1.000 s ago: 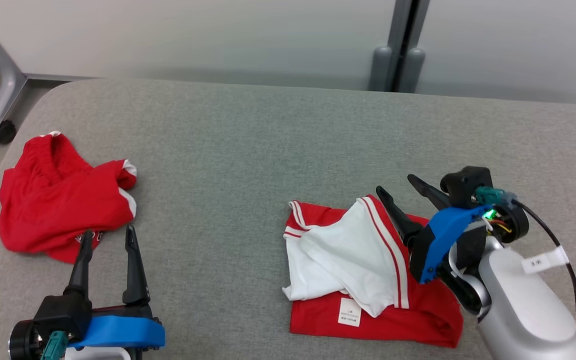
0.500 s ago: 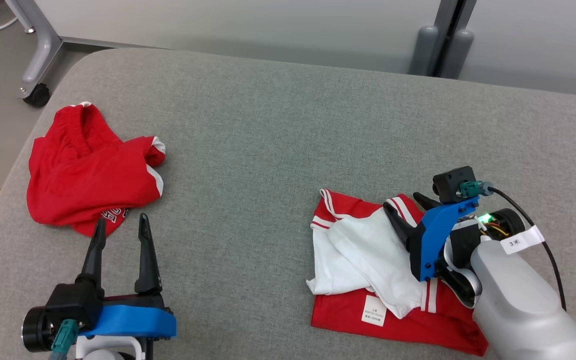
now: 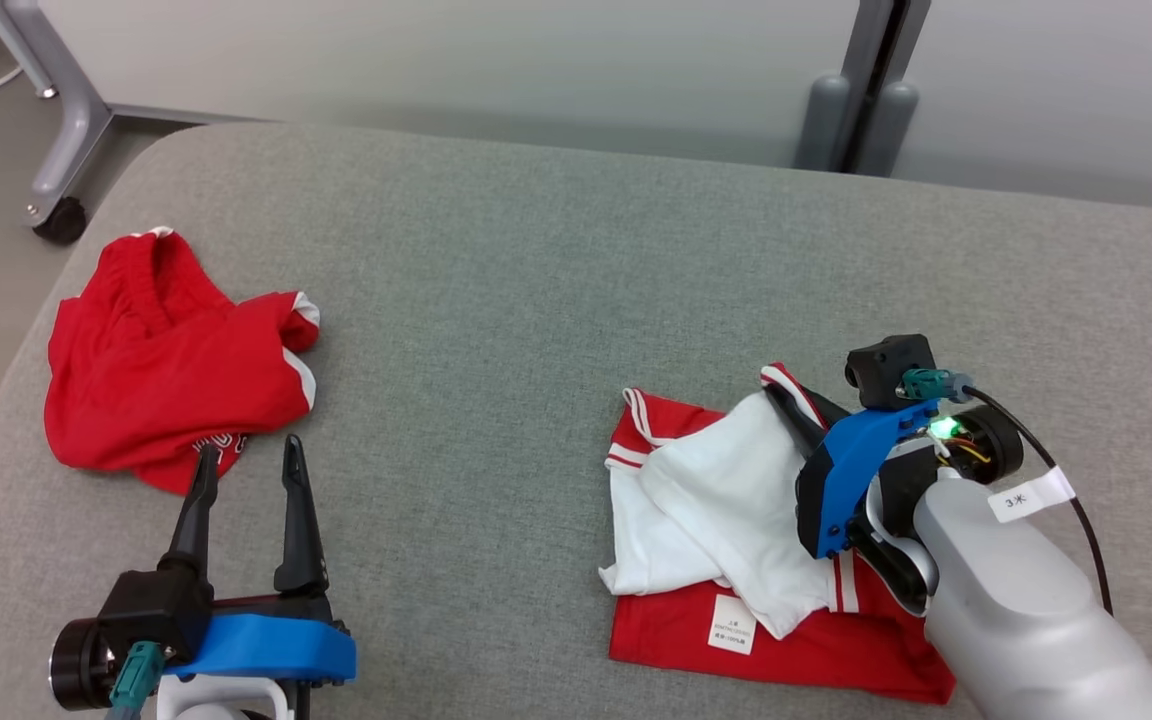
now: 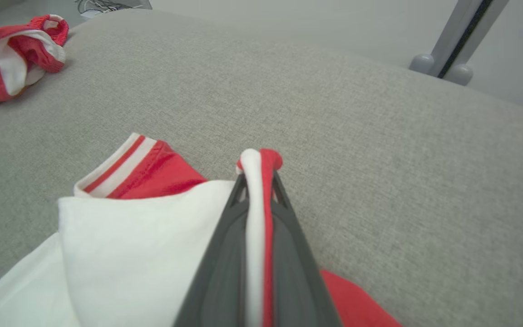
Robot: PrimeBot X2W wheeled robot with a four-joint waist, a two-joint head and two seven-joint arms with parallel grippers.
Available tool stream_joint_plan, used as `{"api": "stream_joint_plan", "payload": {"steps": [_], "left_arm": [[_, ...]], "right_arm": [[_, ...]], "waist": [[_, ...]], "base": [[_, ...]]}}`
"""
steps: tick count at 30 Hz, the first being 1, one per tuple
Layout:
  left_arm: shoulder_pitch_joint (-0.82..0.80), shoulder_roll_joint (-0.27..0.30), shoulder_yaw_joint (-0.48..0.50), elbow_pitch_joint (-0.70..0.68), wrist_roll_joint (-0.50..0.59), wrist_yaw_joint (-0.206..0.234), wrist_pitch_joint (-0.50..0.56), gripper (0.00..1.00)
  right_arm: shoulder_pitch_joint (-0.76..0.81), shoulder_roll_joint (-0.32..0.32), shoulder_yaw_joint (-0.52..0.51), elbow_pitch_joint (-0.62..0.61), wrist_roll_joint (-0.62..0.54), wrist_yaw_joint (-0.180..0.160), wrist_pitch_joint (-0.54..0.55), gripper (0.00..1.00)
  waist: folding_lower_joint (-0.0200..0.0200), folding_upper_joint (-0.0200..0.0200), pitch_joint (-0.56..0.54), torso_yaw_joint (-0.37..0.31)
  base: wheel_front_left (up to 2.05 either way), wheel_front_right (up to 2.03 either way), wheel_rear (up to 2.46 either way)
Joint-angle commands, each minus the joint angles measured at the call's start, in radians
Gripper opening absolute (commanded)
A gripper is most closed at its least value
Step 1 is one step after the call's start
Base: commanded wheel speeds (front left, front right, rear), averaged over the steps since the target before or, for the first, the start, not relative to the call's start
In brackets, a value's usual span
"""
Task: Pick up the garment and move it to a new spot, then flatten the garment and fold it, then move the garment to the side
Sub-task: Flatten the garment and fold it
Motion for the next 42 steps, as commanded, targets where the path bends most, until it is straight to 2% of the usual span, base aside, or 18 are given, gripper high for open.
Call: {"api": "stream_joint_plan", "payload": {"steps": [1,10,21,22,23,24,25,29,32,42], "left_arm": [[0.005,-0.001,0.0,0.001,0.006,0.003,-0.004,1.0],[0.047,-0.001,0.019,-0.007,0.0,0.009,-0.004,1.0],[0.075,-0.001,0.028,-0.017,0.003,0.008,-0.004,1.0],[0.075,-0.001,0.026,-0.018,0.003,0.009,-0.004,1.0],[0.075,-0.001,0.024,-0.018,0.004,0.009,-0.004,1.0],[0.076,-0.001,0.023,-0.017,0.004,0.009,-0.004,1.0],[0.076,-0.001,0.023,-0.016,0.005,0.009,-0.004,1.0],[0.079,-0.001,0.025,-0.016,0.005,0.007,-0.004,1.0],[0.083,-0.001,0.03,-0.017,0.007,0.006,-0.004,1.0],[0.102,-0.001,0.043,-0.028,0.021,0.003,-0.004,1.0]], "right_arm": [[0.001,-0.006,0.006,-0.009,0.008,0.0,-0.017,0.0],[0.12,-0.037,0.074,-0.185,0.052,0.0,-0.126,0.0],[0.335,-0.042,0.079,-0.488,0.027,0.0,-0.107,0.0],[0.355,-0.038,0.083,-0.509,0.022,0.0,-0.1,0.09],[0.373,-0.035,0.086,-0.525,0.017,0.0,-0.092,0.46],[0.39,-0.032,0.085,-0.542,0.015,0.0,-0.085,0.95],[0.404,-0.029,0.088,-0.559,0.013,0.0,-0.08,1.0],[0.463,-0.023,0.109,-0.624,0.006,0.0,-0.063,1.0],[0.498,-0.025,0.088,-0.675,-0.001,0.0,-0.072,1.0],[0.607,-0.02,-0.085,-0.806,-0.028,0.0,-0.096,1.0]], "waist": [[-0.0001,0.0,-0.011,-0.009],[-0.0001,0.0,-0.054,-0.056],[-0.0001,0.0,-0.078,-0.099],[-0.0001,0.0,-0.078,-0.101],[-0.0001,0.0,-0.08,-0.101],[-0.0001,0.0,-0.081,-0.102],[-0.0001,0.0,-0.083,-0.102],[-0.0001,0.0,-0.088,-0.105],[-0.0001,0.0,-0.093,-0.111],[-0.0001,0.0,-0.113,-0.154]], "base": [[0.0,0.0,0.0],[0.0,0.0,0.0],[0.0,0.0,0.0],[0.0,0.0,0.0],[0.0,0.0,0.0],[0.0,0.0,0.0],[0.0,0.0,0.0],[0.0,0.0,0.0],[0.0,0.0,0.0],[0.0,0.0,0.0]]}}
